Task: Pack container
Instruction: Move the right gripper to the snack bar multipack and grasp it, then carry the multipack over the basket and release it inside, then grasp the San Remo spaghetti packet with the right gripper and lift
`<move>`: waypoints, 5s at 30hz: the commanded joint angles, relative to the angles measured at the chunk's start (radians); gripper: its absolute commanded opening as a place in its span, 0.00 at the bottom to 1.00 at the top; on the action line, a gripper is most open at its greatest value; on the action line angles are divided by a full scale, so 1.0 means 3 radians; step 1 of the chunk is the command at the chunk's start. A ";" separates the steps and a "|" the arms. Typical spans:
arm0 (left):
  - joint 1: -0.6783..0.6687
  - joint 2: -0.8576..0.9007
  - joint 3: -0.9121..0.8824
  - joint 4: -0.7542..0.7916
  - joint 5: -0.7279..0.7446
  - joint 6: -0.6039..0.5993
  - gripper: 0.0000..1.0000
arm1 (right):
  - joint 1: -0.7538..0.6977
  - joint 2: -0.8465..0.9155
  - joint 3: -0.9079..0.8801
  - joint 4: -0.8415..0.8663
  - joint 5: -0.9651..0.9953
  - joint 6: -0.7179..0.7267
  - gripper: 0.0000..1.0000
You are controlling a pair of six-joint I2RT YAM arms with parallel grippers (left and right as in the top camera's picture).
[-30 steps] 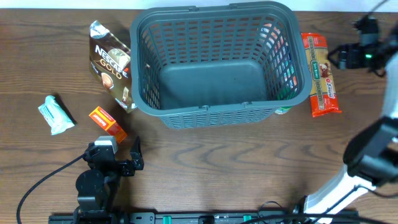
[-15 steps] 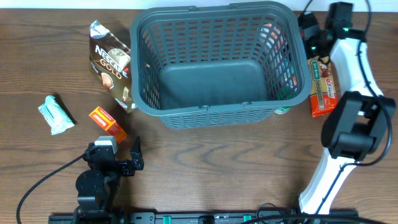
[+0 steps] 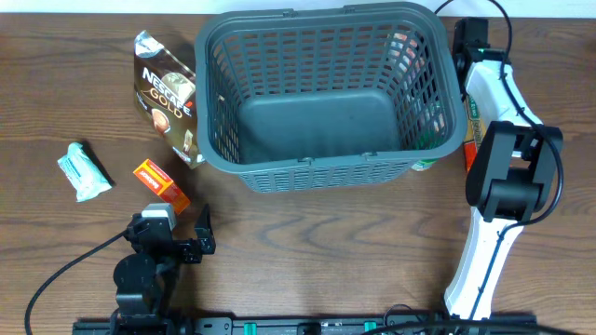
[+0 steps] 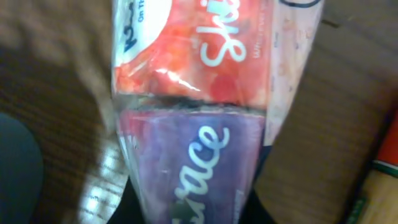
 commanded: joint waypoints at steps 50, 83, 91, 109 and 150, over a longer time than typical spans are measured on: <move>0.0017 -0.0018 -0.0066 -0.0011 -0.0017 -0.0006 0.98 | 0.1167 -0.1975 0.0125 -0.1161 -0.1326 -0.1447 0.99; 0.0017 -0.0018 -0.0066 -0.0011 -0.0017 -0.0006 0.98 | -0.0881 -0.1924 0.0148 -0.0959 0.0636 0.1291 0.99; 0.0017 -0.0018 -0.0067 -0.0011 -0.0017 -0.0006 0.98 | -0.0928 -0.1104 0.0148 -0.0841 0.0148 0.0833 0.99; 0.0017 -0.0018 -0.0066 -0.0011 -0.0017 -0.0006 0.98 | -0.0868 0.0020 0.0148 -0.0486 -0.0098 0.0718 0.99; 0.0017 -0.0018 -0.0066 -0.0011 -0.0017 -0.0006 0.98 | -0.0645 0.0326 0.0154 -0.0417 0.0595 0.1106 0.01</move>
